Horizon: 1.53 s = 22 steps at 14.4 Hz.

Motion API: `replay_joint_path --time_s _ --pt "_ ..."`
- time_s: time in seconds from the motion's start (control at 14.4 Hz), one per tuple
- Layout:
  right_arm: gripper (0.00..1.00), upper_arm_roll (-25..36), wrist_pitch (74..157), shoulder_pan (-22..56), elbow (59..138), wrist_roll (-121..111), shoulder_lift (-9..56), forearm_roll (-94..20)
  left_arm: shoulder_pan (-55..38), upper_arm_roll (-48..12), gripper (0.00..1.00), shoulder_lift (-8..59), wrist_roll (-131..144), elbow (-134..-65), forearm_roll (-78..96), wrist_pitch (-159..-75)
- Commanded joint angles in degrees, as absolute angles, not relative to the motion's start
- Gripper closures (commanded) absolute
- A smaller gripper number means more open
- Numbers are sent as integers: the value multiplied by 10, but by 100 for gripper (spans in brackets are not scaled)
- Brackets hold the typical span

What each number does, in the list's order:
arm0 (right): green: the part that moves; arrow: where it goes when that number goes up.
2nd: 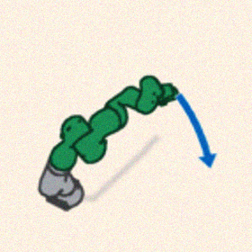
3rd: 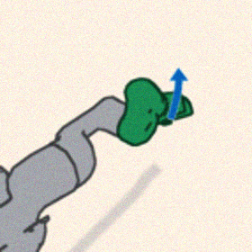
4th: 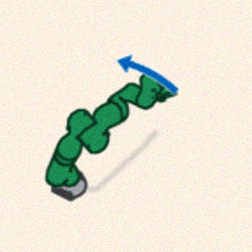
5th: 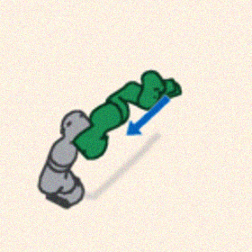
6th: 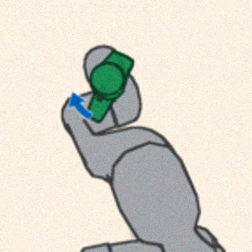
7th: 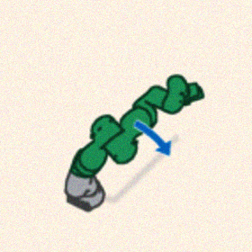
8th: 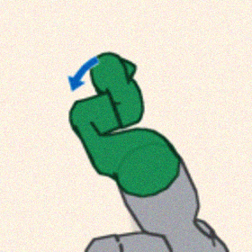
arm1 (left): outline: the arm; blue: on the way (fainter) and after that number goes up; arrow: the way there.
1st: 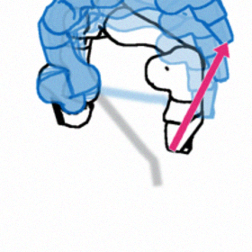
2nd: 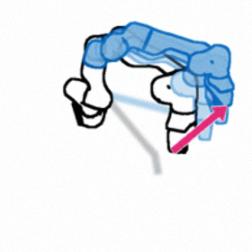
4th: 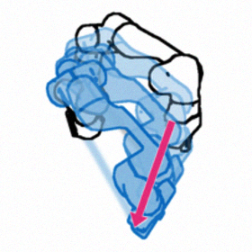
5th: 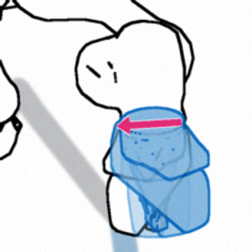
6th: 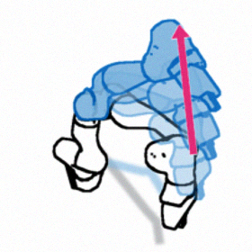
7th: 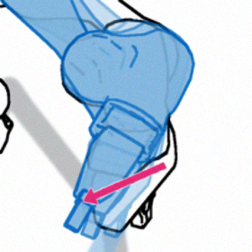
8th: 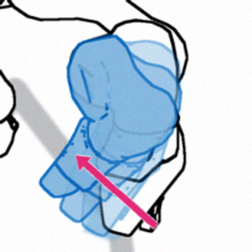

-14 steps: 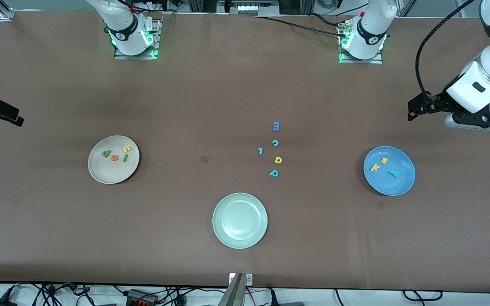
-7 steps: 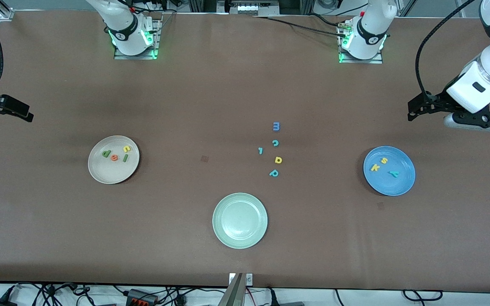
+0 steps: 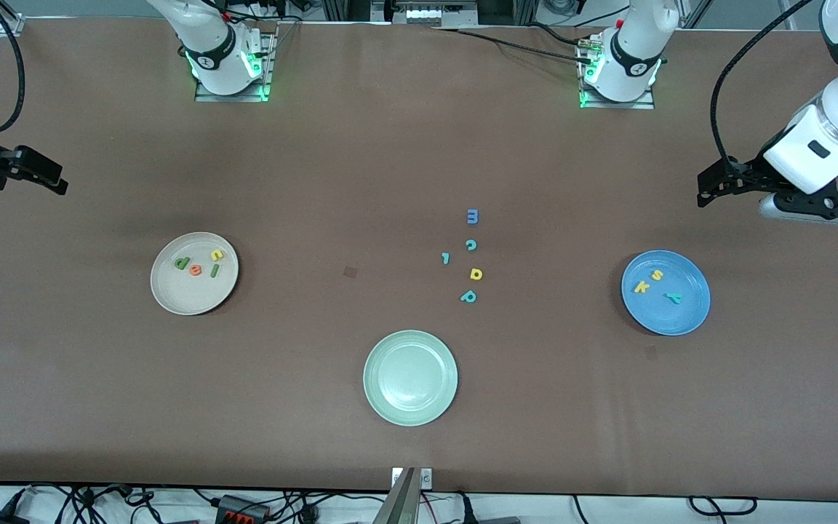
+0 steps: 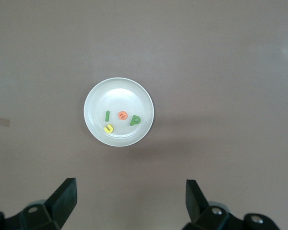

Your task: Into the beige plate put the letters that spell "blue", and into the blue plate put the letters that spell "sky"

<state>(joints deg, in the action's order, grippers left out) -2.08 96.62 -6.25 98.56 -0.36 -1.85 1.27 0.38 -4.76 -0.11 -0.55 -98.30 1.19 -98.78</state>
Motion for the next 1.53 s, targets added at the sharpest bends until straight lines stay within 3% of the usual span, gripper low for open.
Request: replay_joint_path --time_s 0.0,0.83,1.04,1.46 --pt "0 -29 968 -70 993 -9 -29 13 4 -49 0 4 -8 -968 4 -976" --pt "0 -22 974 -34 987 -4 -13 15 4 -48 0 4 -8 -968 4 -976" --pt "0 14 974 -4 980 -5 -9 20 5 -48 0 4 -8 -968 4 -976" --pt "0 11 971 -13 980 -7 -10 18 4 -48 0 4 -7 -968 4 -976"
